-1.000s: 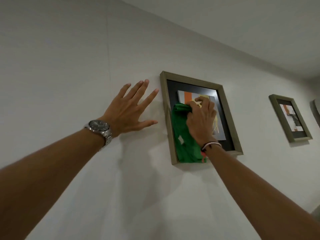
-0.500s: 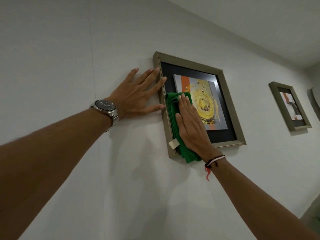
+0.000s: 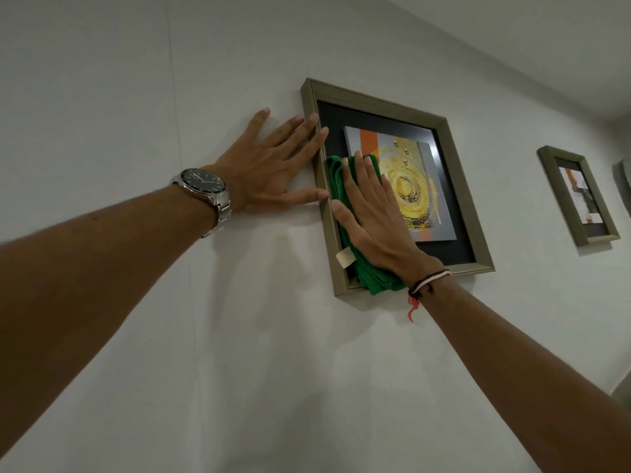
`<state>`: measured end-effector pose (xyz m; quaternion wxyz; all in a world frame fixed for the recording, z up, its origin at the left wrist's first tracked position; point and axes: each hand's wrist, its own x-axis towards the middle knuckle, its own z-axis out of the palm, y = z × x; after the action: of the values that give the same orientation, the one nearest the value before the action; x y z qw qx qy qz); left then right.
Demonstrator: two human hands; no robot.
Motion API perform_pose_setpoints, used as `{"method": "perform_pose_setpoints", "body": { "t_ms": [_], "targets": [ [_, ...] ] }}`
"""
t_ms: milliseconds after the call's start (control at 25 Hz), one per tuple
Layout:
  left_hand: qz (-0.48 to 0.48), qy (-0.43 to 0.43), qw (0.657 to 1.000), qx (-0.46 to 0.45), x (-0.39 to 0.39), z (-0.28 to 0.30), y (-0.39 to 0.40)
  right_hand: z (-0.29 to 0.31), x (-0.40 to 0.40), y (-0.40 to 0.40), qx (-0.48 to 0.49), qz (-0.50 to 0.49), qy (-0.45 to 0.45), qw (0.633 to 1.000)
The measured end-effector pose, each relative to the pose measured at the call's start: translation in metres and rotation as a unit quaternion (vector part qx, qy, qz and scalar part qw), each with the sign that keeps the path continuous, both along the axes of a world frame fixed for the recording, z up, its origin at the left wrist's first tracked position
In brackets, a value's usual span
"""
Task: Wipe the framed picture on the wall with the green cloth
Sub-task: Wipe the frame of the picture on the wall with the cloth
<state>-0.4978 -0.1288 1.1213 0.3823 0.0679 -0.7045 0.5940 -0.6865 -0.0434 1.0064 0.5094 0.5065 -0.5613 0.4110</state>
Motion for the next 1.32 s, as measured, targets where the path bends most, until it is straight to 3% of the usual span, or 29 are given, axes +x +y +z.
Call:
{"method": "perform_pose_setpoints", "body": {
  "t_ms": [320, 1320],
  "targets": [
    [0.005, 0.007, 1.000, 0.004, 0.000, -0.001, 0.001, -0.009, 0.017, 0.003, 0.025, -0.067, -0.005, 0.997],
    [-0.016, 0.031, 0.999, 0.040, -0.011, -0.022, 0.006, -0.134, 0.044, 0.042, 0.159, -0.018, -0.097, 0.982]
  ]
}}
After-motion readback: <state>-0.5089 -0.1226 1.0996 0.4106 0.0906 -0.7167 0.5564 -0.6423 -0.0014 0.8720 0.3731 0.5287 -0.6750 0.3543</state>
